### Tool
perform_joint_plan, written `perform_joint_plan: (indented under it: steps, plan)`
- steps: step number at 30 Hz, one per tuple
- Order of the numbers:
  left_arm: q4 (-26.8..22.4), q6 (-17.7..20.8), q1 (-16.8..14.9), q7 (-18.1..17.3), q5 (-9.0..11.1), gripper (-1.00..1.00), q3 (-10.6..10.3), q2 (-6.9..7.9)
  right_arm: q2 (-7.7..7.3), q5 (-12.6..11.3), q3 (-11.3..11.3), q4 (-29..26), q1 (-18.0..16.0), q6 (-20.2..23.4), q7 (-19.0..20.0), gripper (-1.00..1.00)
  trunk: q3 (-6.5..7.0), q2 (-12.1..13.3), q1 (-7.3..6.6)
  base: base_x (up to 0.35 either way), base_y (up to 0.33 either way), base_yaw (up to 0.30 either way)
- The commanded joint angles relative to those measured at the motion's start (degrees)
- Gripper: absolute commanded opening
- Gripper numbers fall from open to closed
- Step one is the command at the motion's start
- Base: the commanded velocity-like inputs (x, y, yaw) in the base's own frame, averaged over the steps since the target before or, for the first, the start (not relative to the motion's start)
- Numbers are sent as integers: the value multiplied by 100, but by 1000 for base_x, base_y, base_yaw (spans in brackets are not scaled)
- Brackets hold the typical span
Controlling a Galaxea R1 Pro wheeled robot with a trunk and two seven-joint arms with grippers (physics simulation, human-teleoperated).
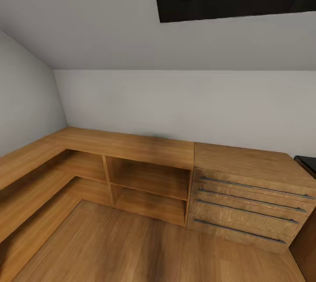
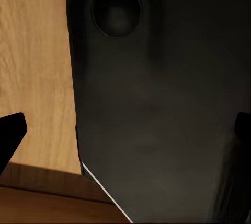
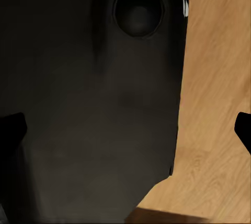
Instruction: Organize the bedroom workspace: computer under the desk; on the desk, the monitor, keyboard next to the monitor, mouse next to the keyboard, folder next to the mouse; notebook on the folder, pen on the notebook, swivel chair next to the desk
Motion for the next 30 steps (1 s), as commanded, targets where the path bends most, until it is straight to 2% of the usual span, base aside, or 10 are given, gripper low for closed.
perform_joint_plan:
  steps: [1,4,6,14,20,28,29,30]
  plan:
    - [-33,-33,33,1,33,100,33,-33,33,18,-2,-33,-23,-33,-33,100,15,39,-22,0,0,0]
    - [-130,-130,54,-8,66,100,58,-130,130,22,8,-58,-25,-130,-97,100,69,159,-87,0,0,0]
    - [-135,-194,56,-15,7,100,-9,-160,176,25,15,-38,-26,-194,-31,100,105,239,-131,0,0,0]
    - [-132,65,55,-18,-13,100,-38,-176,169,35,10,-44,-29,66,65,100,249,560,-307,0,0,0]
    - [-132,80,58,-18,-4,100,-29,-174,167,35,9,-52,-28,146,62,100,357,801,-439,0,0,0]
    - [-132,79,57,-18,9,100,-1,-161,165,27,1,-53,-27,-105,54,100,500,1122,-615,0,0,0]
    - [-132,79,58,-18,9,100,0,-160,163,27,1,-53,-27,-402,53,100,518,1162,-637,0,0,-22]
    - [-132,79,56,-18,9,100,0,-159,161,25,1,-54,-27,-415,53,100,536,1202,-659,0,0,-88]
